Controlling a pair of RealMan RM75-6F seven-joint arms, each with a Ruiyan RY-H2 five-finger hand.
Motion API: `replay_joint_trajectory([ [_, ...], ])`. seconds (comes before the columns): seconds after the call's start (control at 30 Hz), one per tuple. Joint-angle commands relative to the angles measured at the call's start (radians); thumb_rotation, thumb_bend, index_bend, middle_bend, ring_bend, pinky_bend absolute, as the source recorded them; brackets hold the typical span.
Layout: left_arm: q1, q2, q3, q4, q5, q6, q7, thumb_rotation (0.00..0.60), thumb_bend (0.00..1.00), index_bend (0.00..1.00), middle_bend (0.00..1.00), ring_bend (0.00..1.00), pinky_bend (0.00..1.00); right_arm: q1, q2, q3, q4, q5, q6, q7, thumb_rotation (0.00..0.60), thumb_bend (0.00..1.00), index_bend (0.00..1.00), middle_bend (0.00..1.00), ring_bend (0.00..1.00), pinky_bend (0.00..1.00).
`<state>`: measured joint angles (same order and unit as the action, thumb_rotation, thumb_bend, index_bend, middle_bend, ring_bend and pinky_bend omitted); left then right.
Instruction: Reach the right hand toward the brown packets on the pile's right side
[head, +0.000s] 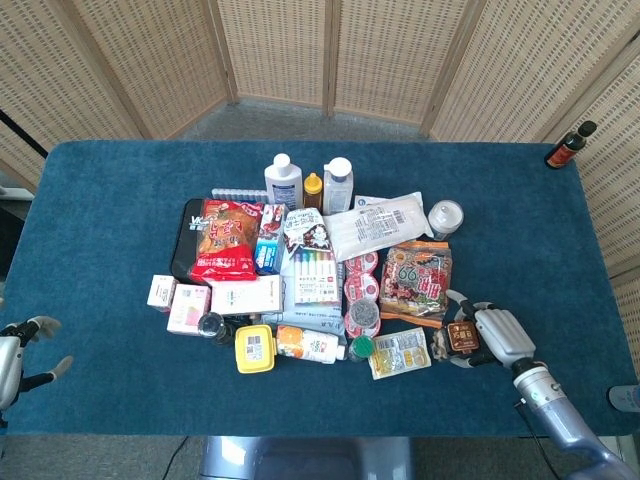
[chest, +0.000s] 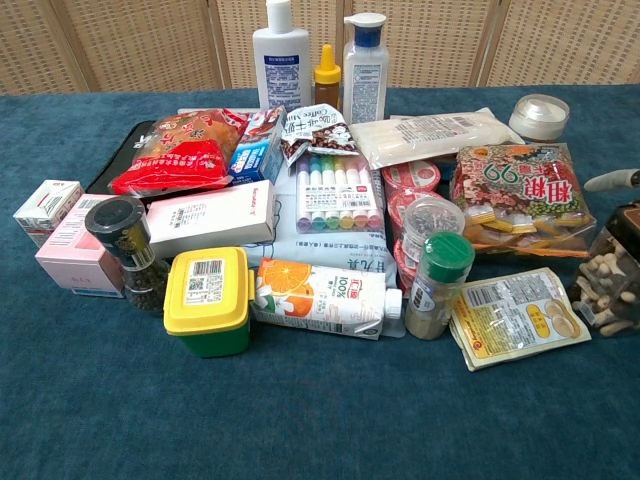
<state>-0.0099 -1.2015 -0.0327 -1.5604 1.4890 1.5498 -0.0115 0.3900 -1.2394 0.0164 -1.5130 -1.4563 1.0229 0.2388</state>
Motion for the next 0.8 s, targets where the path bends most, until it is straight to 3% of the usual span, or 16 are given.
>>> replay_joint_trajectory([
  [0.03, 0.001, -0.003, -0.002, 0.006, 0.002, 0.005, -0.004, 0.571, 0.18, 0.43, 0.54, 0.51, 0.0, -0.001, 0.003, 0.005, 0.0, -0.001, 0.009, 0.005, 0.6, 0.08, 0.07, 0.58, 0.59, 0.32],
  [0.33, 0.002, -0.008, -0.009, 0.02, 0.009, 0.02, -0.016, 0.57, 0.18, 0.44, 0.54, 0.51, 0.0, -0.001, 0.035, 0.035, -0.016, 0.004, 0.053, 0.008, 0.6, 0.08, 0.17, 0.74, 0.77, 0.46],
  [0.57, 0.003, -0.009, -0.007, 0.022, 0.015, 0.023, -0.021, 0.573, 0.18, 0.44, 0.54, 0.51, 0.0, 0.02, 0.084, 0.083, -0.049, 0.004, 0.078, 0.058, 0.6, 0.08, 0.18, 0.77, 0.81, 0.47],
  [0.8, 0.006, -0.009, -0.007, 0.025, 0.018, 0.03, -0.028, 0.57, 0.18, 0.44, 0.54, 0.51, 0.0, 0.049, 0.12, 0.139, -0.067, 0.009, 0.097, 0.118, 0.6, 0.08, 0.2, 0.81, 0.89, 0.55],
])
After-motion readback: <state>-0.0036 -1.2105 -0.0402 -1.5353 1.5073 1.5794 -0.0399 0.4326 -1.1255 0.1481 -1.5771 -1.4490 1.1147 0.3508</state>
